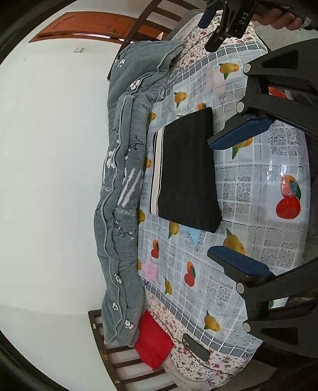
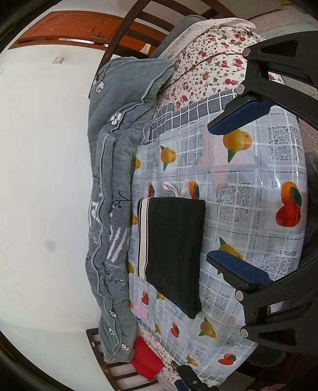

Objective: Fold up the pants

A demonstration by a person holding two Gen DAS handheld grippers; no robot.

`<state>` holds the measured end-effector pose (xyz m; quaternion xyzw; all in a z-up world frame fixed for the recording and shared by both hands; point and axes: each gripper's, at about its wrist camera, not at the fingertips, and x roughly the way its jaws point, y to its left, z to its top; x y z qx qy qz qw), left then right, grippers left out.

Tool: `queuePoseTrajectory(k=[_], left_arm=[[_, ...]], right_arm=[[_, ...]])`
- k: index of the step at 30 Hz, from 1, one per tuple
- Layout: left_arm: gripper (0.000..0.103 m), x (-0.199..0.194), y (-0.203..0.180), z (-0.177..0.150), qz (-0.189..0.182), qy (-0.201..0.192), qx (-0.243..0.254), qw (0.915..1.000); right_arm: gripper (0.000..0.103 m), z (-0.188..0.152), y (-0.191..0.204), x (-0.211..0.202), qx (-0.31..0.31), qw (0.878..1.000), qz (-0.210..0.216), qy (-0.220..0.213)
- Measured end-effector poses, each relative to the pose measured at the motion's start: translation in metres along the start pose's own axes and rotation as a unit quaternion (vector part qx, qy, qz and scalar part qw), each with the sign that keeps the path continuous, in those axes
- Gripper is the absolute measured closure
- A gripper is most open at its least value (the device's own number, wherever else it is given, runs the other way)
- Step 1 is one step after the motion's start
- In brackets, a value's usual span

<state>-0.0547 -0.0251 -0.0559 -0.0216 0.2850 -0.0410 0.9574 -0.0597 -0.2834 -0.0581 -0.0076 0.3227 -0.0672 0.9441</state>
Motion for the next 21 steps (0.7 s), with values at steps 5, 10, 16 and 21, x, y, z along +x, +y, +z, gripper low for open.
queuePoseTrajectory(k=[5,10,16,21], left_arm=[[0.023,-0.0001,0.0000,-0.0008,0.001,0.001,0.001,1.0000],[0.023,-0.0011,-0.0012,-0.0010,-0.002,0.000,0.001,1.0000],[0.023,-0.0026,-0.0012,-0.0007,-0.004,-0.002,0.002,1.0000],[0.023,-0.0036,0.0004,-0.0002,-0.004,-0.003,0.000,1.0000]], right_arm=[[0.009,0.0003,-0.0013,-0.0021,0.002,1.000,-0.002,-0.001],[0.009,0.0006,-0.0022,-0.0034,0.002,1.000,-0.004,-0.002],[0.009,0.0017,-0.0033,-0.0068,0.007,1.000,-0.007,-0.006],[0.009,0.0023,-0.0034,-0.0081,0.008,1.000,-0.007,-0.007]])
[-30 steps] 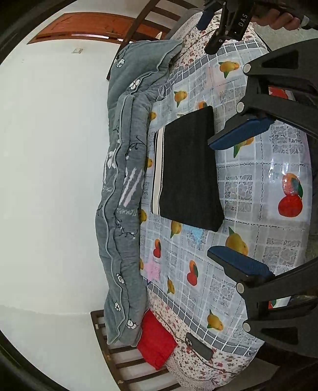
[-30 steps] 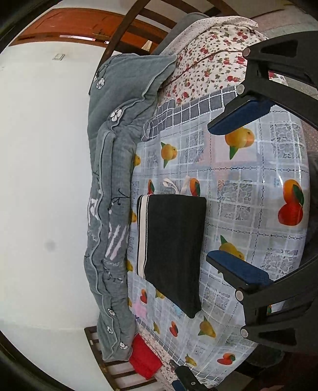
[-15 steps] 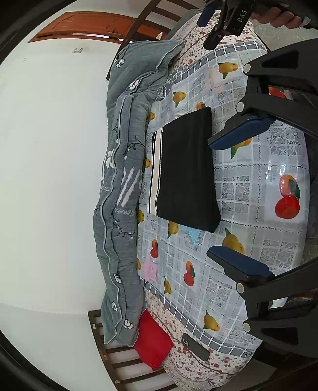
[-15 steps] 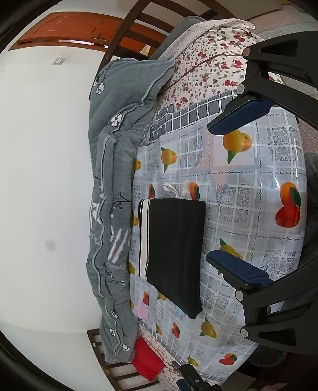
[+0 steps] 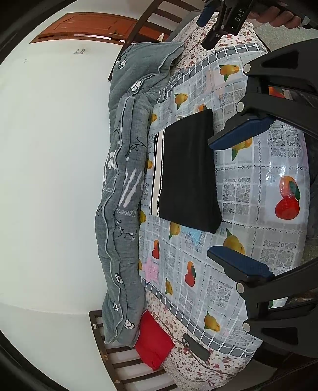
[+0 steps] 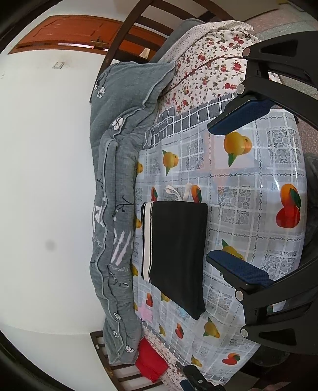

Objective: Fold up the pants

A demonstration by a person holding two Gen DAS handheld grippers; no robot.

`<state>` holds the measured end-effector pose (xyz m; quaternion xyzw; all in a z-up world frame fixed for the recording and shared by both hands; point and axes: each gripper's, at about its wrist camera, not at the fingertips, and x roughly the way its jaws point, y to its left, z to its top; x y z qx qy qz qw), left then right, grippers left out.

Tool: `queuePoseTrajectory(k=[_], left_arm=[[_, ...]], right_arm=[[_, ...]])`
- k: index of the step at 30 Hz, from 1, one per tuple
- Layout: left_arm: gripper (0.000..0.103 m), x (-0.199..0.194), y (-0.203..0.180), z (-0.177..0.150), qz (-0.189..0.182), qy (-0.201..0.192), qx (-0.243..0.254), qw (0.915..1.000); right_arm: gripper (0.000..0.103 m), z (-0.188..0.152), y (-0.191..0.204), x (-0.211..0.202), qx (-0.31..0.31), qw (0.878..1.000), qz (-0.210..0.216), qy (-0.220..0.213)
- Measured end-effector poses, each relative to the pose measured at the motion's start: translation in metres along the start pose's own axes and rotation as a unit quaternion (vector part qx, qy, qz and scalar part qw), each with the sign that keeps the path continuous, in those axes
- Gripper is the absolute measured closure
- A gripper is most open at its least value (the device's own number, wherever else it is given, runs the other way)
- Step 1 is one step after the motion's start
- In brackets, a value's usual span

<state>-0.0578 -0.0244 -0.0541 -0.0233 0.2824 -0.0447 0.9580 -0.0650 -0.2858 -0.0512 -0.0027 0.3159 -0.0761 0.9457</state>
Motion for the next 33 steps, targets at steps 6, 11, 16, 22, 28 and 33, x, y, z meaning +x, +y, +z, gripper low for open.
queuePoseTrajectory(k=[6,11,16,22,28,33], left_arm=[[0.023,-0.0008,0.0010,0.0002,0.001,-0.001,0.000,1.0000],[0.023,-0.0026,-0.0003,0.0011,0.002,-0.002,-0.002,1.0000],[0.023,-0.0024,-0.0006,0.0010,0.002,-0.002,-0.002,1.0000],[0.023,-0.0027,-0.0004,0.0014,0.003,-0.001,-0.002,1.0000],[0.023,-0.0030,-0.0005,0.0015,0.004,-0.001,-0.002,1.0000],[0.023,-0.0026,0.0001,0.0017,0.005,0.001,-0.003,1.0000]], right_arm=[[0.009,0.0023,-0.0003,-0.0032,0.005,1.000,0.001,-0.002],[0.009,0.0023,0.0024,-0.0048,0.002,1.000,-0.001,-0.003],[0.009,0.0019,0.0027,-0.0059,0.003,1.000,-0.002,-0.002],[0.009,0.0015,0.0029,-0.0060,0.003,1.000,-0.001,-0.002],[0.009,0.0014,0.0027,-0.0068,0.004,1.000,0.000,-0.002],[0.009,0.0011,0.0023,-0.0068,0.004,1.000,0.001,-0.002]])
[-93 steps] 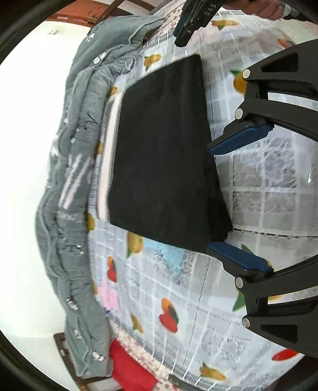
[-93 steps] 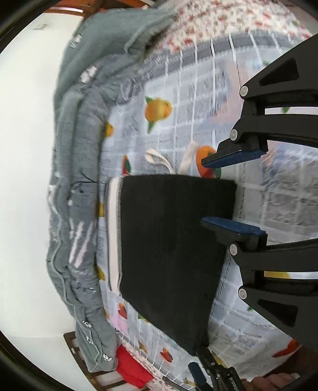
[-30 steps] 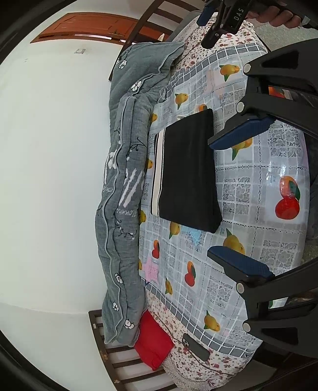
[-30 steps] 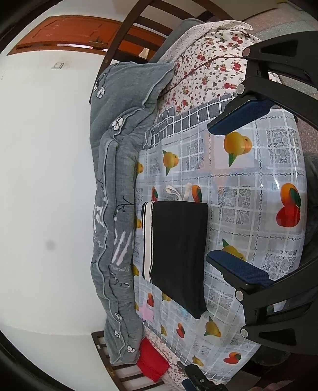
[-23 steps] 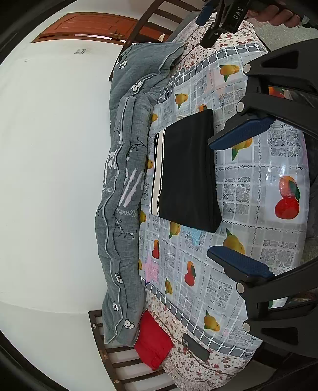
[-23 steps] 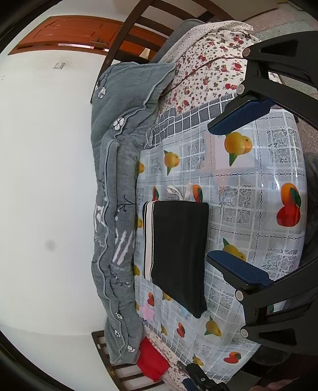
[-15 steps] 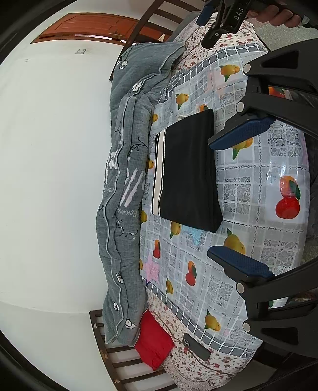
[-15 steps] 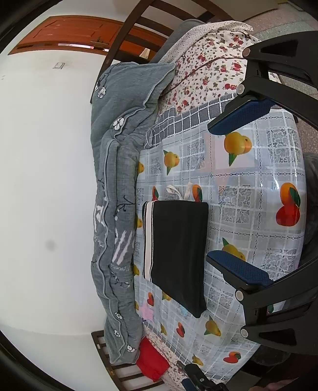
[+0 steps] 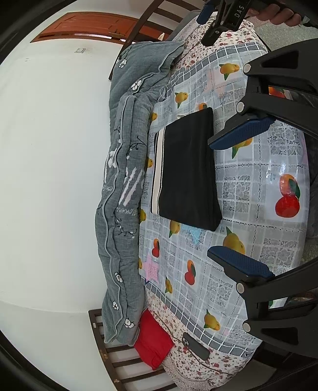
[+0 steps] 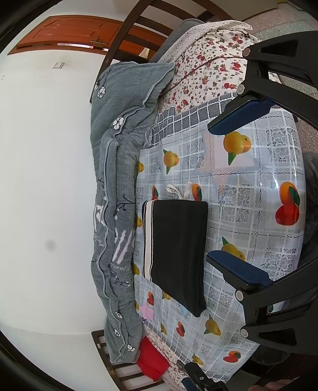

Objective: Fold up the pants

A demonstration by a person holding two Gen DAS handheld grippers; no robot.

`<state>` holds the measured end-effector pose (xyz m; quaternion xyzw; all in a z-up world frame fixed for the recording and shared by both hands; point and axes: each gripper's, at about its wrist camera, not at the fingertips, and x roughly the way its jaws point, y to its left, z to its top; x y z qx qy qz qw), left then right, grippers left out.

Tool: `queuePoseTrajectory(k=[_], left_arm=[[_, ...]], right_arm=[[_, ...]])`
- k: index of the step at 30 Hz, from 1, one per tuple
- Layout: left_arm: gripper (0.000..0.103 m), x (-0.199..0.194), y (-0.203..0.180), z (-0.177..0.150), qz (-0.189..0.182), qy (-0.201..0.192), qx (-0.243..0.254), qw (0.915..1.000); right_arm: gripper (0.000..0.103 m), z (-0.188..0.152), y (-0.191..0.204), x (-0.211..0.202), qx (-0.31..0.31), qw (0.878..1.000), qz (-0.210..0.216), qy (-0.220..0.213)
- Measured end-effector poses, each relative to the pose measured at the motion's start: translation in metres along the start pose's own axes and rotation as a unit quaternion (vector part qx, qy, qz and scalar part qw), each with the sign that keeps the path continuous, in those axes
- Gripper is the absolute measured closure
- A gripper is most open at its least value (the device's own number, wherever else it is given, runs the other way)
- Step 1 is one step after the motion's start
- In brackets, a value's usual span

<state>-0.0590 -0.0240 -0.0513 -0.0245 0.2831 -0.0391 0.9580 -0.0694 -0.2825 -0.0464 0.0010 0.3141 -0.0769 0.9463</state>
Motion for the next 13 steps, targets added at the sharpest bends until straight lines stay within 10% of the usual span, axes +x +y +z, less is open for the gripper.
queuePoseTrajectory(k=[13], left_arm=[[0.023,0.0027,0.0020,0.0000,-0.001,0.000,-0.005,1.0000]], right_arm=[[0.009,-0.0009,0.0016,-0.0005,-0.001,1.000,0.001,0.000]])
